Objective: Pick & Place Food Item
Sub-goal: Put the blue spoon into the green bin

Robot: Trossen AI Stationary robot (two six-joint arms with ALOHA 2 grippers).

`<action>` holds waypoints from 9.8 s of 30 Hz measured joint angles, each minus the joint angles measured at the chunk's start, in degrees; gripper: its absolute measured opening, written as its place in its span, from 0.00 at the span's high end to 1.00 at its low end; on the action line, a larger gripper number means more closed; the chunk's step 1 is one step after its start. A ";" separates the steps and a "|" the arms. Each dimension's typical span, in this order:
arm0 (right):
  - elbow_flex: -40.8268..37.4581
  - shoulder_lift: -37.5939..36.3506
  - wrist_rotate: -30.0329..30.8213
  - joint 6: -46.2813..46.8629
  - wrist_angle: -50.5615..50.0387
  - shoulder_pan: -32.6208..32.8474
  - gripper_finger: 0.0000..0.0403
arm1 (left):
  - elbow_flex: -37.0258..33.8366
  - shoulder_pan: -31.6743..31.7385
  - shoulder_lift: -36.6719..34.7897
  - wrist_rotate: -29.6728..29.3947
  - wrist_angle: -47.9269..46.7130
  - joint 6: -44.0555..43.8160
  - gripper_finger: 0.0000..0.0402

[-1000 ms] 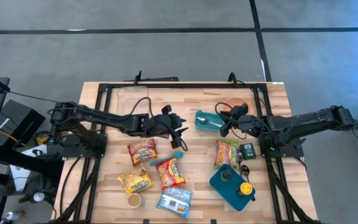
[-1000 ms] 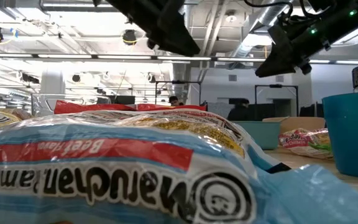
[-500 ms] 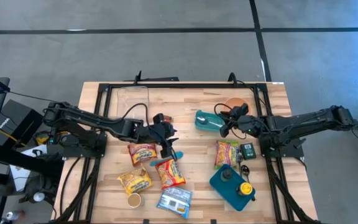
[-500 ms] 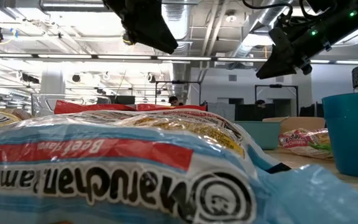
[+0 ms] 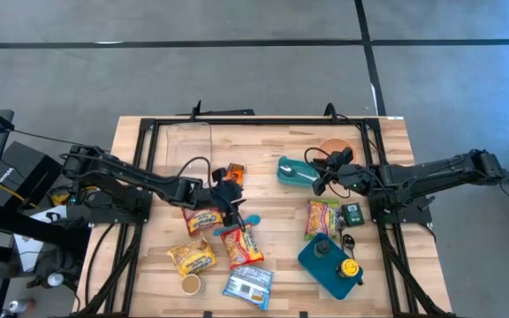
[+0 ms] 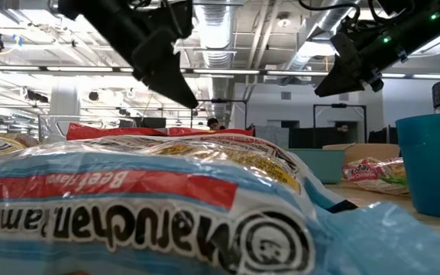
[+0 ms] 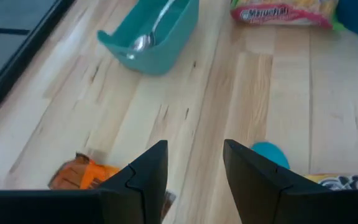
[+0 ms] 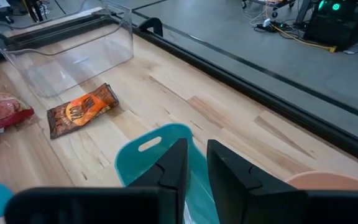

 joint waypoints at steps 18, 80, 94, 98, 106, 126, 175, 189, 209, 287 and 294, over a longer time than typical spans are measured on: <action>0.00 0.02 -0.01 -0.02 -0.03 -0.06 0.86 | 3.97 0.97 13.09 7.68 -0.21 -0.20 0.63; -0.04 0.02 -0.23 0.04 -2.35 -0.01 0.86 | 7.52 0.00 19.12 15.48 -6.82 -6.38 0.63; -0.04 0.02 -1.94 0.04 -2.39 -0.01 0.86 | 7.33 5.09 19.14 14.38 -4.29 -6.10 0.63; -0.04 0.02 -1.96 0.04 -2.85 -0.01 0.86 | 7.21 5.16 18.42 14.44 -4.56 -5.95 0.63; -0.04 0.00 -1.96 0.04 -3.19 -0.01 0.86 | 7.16 5.05 17.09 15.69 -4.40 -6.17 0.63; -0.04 0.00 -1.96 0.04 -3.22 -0.01 0.86 | 7.02 2.71 17.11 12.39 -6.28 -9.16 0.63; -0.04 0.00 -1.96 0.04 -3.40 -0.01 0.86 | 6.75 2.12 21.27 12.44 -2.56 -11.08 0.91; -0.04 0.00 -1.96 0.07 -3.39 0.00 0.86 | 6.52 2.21 18.46 12.30 -2.07 -10.13 0.94; -0.04 0.00 -1.96 0.09 -2.70 -0.01 0.86 | 6.60 2.79 17.35 11.45 22.63 4.17 0.92; -1.01 24.41 -36.82 -19.00 54.46 -2.40 0.39 | 6.71 14.10 17.20 29.11 66.40 2.62 0.93; -0.46 24.39 -37.42 -18.99 54.50 -2.46 0.39 | 6.73 13.86 17.20 30.47 66.58 2.62 0.93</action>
